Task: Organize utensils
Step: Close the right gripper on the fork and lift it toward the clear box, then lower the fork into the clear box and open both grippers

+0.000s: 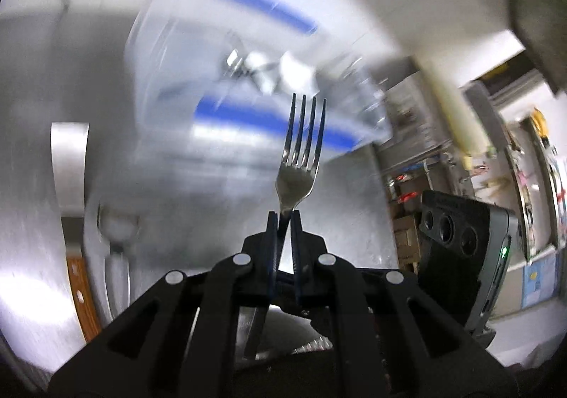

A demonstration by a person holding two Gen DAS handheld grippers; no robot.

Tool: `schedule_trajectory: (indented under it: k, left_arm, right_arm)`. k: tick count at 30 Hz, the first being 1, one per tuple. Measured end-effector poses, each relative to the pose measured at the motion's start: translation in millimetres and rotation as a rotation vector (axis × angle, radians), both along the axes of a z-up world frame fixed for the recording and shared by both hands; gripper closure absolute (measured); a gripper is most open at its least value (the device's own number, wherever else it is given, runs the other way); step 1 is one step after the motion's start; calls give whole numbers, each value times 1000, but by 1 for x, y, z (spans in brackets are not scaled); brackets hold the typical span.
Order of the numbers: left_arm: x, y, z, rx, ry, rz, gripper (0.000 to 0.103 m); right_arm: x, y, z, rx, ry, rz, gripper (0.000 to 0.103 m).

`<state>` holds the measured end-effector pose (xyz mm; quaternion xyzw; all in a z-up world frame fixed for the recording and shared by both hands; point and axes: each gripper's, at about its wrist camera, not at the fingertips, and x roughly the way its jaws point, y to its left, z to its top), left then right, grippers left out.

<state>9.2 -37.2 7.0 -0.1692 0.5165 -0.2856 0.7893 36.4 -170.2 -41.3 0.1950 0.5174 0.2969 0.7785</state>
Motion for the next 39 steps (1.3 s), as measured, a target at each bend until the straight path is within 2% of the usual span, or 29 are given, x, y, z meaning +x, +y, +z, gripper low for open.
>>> schedule_trajectory:
  k: [1, 6, 8, 10, 12, 15, 20, 21, 23, 26, 31, 33, 34, 35, 36, 39]
  left_arm:
    - [7, -4, 14, -8, -38, -10, 96]
    - [56, -29, 54, -20, -128, -63, 96]
    - [91, -46, 61, -17, -124, -90, 96]
    - [126, -59, 63, -8, -105, -85, 96]
    - [161, -70, 55, -1, -59, -82, 96]
    - [212, -87, 26, 2, 58, -79, 96]
    - [268, -106, -39, 75, 232, -79, 96]
    - [275, -109, -51, 87, 267, -78, 96]
    - [292, -118, -83, 117, 340, -83, 96]
    - [303, -131, -126, 169, 428, -101, 96]
    - [302, -145, -162, 229, 511, -129, 96]
    - [303, -146, -158, 239, 487, -130, 96]
    - [303, -145, -149, 265, 439, -123, 96]
    - [302, -141, -142, 273, 401, -113, 96]
    - [300, -136, -130, 273, 360, -99, 96]
    - [279, -111, -74, 213, 212, -70, 96]
  right_arm:
    - [6, -2, 13, -9, -35, -12, 96]
    - [47, -22, 68, -48, -190, -62, 96]
    - [78, -28, 89, -88, -230, -64, 96]
    - [106, -45, 94, -124, -211, -70, 96]
    - [144, -50, 86, -155, -164, -72, 96]
    - [180, -58, 67, -170, -84, -80, 96]
    - [236, -70, 6, -160, 107, -65, 96]
    - [248, -72, -13, -156, 168, -65, 96]
    - [264, -74, -32, -164, 238, -65, 96]
    - [279, -71, -66, -227, 340, -47, 95]
    - [286, -64, -103, -319, 448, -21, 92]
    - [284, -68, -98, -306, 422, -27, 89]
    - [282, -72, -88, -280, 397, -29, 86]
    - [278, -74, -77, -263, 372, -34, 78]
    - [273, -77, -62, -256, 335, -40, 71]
    - [234, -77, 3, -233, 156, -32, 71]
